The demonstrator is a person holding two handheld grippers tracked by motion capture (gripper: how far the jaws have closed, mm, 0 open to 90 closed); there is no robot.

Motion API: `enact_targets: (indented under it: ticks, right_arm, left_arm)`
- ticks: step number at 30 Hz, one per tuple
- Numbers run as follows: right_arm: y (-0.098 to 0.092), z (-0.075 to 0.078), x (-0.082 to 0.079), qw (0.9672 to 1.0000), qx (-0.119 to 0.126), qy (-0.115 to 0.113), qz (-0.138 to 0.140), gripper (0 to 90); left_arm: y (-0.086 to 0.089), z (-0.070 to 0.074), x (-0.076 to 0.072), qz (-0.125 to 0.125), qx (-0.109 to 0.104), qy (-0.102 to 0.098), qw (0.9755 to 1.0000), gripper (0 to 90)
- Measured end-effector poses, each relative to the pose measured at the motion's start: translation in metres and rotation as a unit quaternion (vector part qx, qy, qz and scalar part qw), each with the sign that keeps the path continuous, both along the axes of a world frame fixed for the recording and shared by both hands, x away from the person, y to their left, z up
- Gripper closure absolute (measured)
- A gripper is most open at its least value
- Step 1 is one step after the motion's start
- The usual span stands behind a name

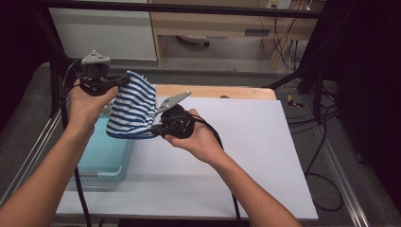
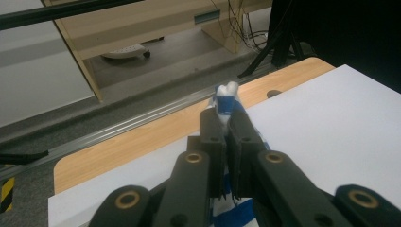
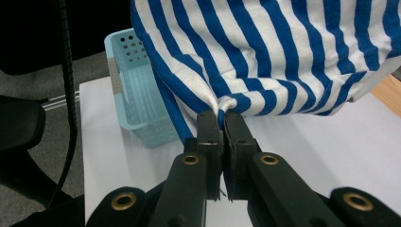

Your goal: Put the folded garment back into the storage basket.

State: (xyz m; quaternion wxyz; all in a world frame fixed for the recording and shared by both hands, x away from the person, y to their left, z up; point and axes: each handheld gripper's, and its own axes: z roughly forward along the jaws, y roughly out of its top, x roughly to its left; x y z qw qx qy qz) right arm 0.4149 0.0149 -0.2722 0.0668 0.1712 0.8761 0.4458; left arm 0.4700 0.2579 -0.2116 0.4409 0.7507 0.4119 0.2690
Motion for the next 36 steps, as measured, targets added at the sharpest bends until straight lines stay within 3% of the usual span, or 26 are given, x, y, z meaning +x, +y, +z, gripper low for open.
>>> enact_targets:
  ticks: [14,36]
  right_arm:
    - [0.021,0.007,-0.004,0.9999,-0.004,-0.006,0.008,87.5]
    - [0.049,0.002,-0.004,0.9997,-0.006,-0.012,0.019,87.5]
  left_arm:
    - [0.021,0.005,-0.008,0.013,-0.004,-0.003,0.9999,86.5]
    - [0.049,0.002,-0.014,0.03,-0.007,-0.002,0.9995,86.5]
